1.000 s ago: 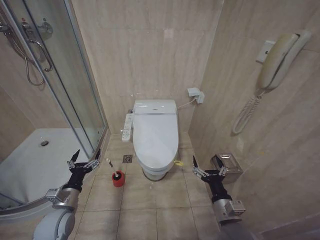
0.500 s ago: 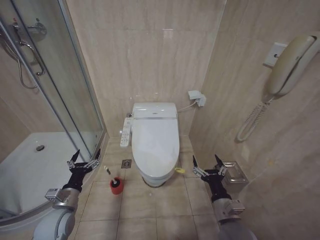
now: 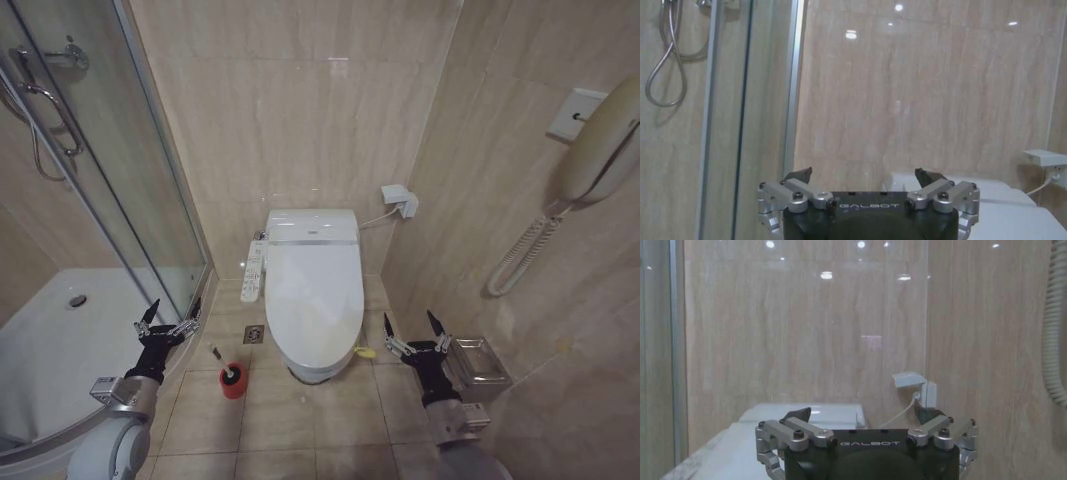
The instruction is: Open the toilet lid, clean the toilet bowl with a toilet brush, close the toilet lid, and flush.
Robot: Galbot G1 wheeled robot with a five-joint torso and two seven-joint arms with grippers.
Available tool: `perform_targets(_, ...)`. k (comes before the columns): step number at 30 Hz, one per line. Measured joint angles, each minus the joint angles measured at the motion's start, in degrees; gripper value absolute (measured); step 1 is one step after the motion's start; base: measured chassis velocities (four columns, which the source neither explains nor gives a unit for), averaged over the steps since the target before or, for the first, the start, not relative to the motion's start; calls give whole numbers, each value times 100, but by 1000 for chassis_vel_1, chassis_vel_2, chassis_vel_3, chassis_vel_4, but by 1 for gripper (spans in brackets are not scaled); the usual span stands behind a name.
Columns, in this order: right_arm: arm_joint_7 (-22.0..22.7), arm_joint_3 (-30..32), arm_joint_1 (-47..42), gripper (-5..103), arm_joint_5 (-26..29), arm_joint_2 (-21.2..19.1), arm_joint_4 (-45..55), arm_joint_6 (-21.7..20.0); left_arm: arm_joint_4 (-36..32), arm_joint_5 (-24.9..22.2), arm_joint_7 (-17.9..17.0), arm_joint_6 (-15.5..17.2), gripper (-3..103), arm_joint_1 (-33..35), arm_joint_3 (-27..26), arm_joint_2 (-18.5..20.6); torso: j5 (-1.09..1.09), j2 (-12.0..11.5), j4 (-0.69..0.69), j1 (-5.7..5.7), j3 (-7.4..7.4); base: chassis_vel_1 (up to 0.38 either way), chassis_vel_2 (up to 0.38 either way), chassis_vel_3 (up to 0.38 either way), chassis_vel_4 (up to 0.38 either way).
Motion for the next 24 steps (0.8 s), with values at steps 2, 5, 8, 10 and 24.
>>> perform_targets(2, -28, -8, 10, 100, -82, -25, -122, 33, 0, 0, 0, 0, 100, 0, 0, 0, 0, 0, 0, 0, 0, 0, 0, 0, 0)
perform_targets(5, -44, -23, 42, 100, -176, -35, -286, 70, 0, 0, 0, 0, 100, 0, 0, 0, 0, 0, 1, -1, 0, 0, 0, 0, 0)
perform_targets(8, -115, -38, 71, 100, -242, -36, -463, 115, 0, 0, 0, 0, 100, 0, 0, 0, 0, 0, 1, -1, 0, 0, 0, 0, 0)
perform_targets(10, -198, -58, 104, 100, -318, -19, -684, 201, 0, 0, 0, 0, 100, 0, 0, 0, 0, 0, 2, -1, -1, 0, 0, 0, 0)
perform_targets(24, -453, -40, 204, 100, -691, 92, -1951, 767, 0, 0, 0, 0, 100, 0, 0, 0, -1, 0, 0, -1, 0, 0, 0, 0, 0)
